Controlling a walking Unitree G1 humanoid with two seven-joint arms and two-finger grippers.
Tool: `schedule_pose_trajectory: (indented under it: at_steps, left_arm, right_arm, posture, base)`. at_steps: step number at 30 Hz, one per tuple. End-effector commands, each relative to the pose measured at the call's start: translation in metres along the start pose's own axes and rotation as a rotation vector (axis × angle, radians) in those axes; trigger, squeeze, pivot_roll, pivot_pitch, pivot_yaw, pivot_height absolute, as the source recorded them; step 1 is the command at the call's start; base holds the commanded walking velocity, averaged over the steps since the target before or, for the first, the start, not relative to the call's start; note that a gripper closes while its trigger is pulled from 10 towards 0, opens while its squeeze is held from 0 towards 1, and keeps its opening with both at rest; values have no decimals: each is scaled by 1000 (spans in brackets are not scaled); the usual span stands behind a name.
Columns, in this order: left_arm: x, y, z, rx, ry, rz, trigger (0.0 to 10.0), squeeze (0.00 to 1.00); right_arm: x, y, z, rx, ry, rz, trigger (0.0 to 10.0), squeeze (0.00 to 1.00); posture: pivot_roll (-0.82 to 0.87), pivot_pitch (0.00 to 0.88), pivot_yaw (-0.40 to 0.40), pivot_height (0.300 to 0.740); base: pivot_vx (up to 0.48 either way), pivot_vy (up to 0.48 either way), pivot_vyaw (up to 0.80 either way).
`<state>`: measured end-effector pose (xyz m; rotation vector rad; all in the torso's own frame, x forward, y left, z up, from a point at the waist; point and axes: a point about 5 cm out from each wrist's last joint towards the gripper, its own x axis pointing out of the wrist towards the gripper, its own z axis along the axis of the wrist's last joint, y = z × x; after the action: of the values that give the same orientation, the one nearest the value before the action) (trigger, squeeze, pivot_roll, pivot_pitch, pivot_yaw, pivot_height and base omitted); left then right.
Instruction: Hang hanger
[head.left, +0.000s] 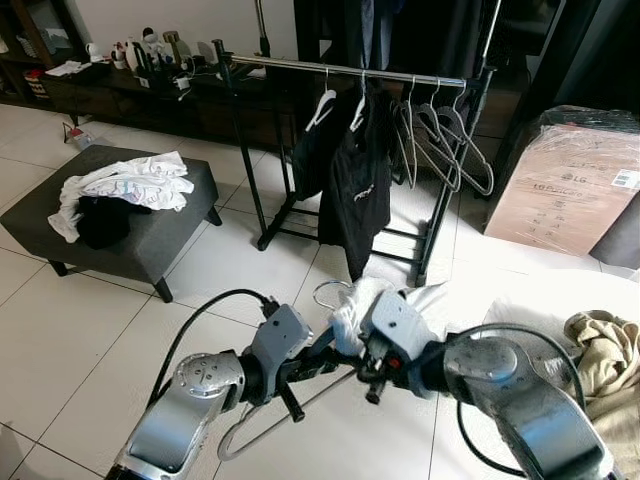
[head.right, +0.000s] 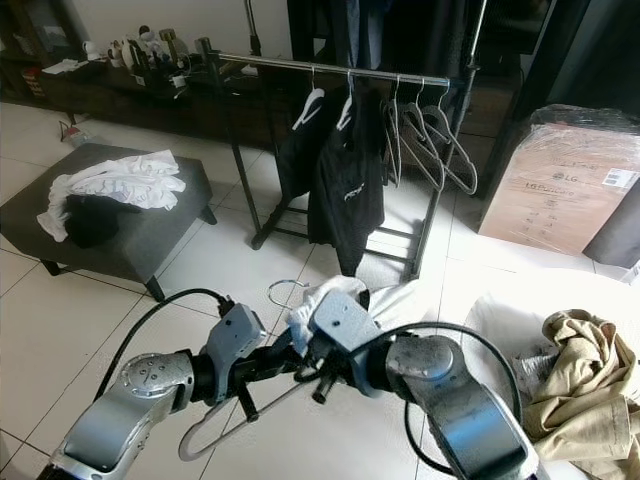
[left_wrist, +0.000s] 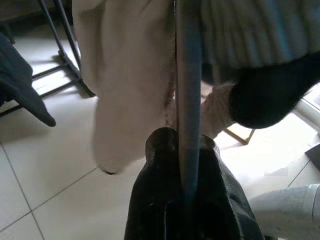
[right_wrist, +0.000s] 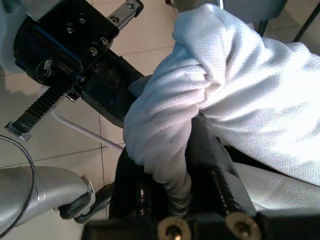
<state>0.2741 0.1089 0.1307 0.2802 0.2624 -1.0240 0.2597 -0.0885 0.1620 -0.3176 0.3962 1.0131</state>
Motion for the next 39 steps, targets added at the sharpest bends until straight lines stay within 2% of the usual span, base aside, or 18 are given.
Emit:
schedule_pose_trajectory:
  at_steps: [1,11,16,17,18,23,24,25,35,39]
  left_arm:
    - [0,-5,6,17,-27,-25,10000,0]
    - [-1,-6,6,6,-27,-29,10000,0]
    - [-1,-5,5,4,-21,-19,10000,0]
    - [-1,-4,4,4,-19,-17,10000,0]
    - [-2,-4,4,2,-16,-16,10000,0]
    - [-3,-4,1,-5,-9,-18,10000,0]
    - [-4,-4,0,-4,-2,-22,10000,0]
    - [-6,-5,-1,-3,6,-27,10000,0]
    - [-12,-2,-7,1,27,-12,10000,0]
    - [-10,-1,-9,-11,25,5,10000,0]
  right_arm:
    - [2,9,7,-21,-32,53,10000,1000]
    - [-2,10,8,-51,-24,63,10000,1000]
    - [-5,10,6,-121,7,62,10000,1000]
    - [-5,10,6,-130,6,61,10000,431]
    - [-5,9,5,-141,8,58,10000,0]
    - [-7,9,3,-140,11,67,10000,0]
    - [-8,11,3,-139,1,92,10000,1000]
    - [-11,15,4,-151,-15,138,10000,1000]
    - [-19,10,-3,-200,44,141,10000,1000]
    - [-21,11,-16,-254,143,162,10000,1000]
  posture:
    - [-70,121,6,740]
    - [-80,127,3,740]
    - [-80,128,3,740]
    - [-80,128,3,740]
    - [-81,129,2,740]
    - [-81,128,1,740]
    - [-82,128,1,740]
    - [-81,129,0,740]
    - [-83,129,-5,740]
    - [-86,129,-8,740]
  base:
    - [0,0,0]
    - [0,0,0]
    - [0,0,0]
    - [0,0,0]
    - [0,0,0]
    - [0,0,0]
    - [0,0,0]
    - [0,0,0]
    - [0,0,0]
    - [0,0,0]
